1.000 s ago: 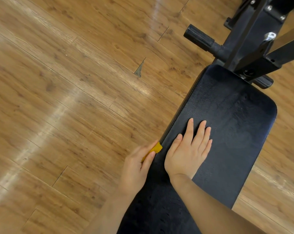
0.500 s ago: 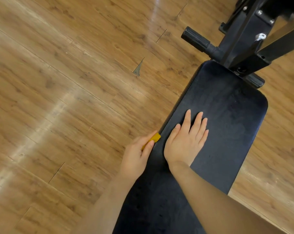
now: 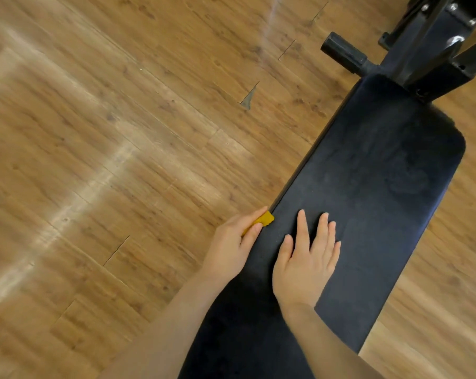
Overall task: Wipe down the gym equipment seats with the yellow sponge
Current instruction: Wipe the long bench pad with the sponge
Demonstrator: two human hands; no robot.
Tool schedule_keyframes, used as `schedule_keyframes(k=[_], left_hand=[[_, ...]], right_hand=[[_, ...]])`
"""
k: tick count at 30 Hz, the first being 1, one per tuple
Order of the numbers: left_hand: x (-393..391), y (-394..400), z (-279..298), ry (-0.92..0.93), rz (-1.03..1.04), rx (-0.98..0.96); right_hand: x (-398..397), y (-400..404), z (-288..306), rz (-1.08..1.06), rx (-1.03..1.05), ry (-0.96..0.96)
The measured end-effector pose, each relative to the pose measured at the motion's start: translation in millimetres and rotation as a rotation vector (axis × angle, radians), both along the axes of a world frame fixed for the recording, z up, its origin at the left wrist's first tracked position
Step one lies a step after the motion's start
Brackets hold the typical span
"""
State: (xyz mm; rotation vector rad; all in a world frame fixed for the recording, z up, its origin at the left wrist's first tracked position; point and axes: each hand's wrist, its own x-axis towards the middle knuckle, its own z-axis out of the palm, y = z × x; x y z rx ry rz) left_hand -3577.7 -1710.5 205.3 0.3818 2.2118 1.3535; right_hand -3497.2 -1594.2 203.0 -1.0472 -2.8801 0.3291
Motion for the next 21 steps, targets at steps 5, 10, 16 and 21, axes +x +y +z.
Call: schedule_keyframes(k=[5, 10, 16, 21], left_hand=[[-18, 15, -7, -0.024, -0.017, 0.026], [-15, 17, -8, -0.036, -0.009, 0.005], [42, -35, -6, 0.011, 0.021, -0.054], [44, -36, -5, 0.007, 0.025, -0.069]], right_hand=[[-2, -4, 0, -0.001, 0.038, -0.008], [-2, -3, -3, -0.004, 0.055, -0.021], [-2, -4, -2, -0.007, 0.061, -0.026], [-1, -5, -2, 0.000, 0.058, -0.014]])
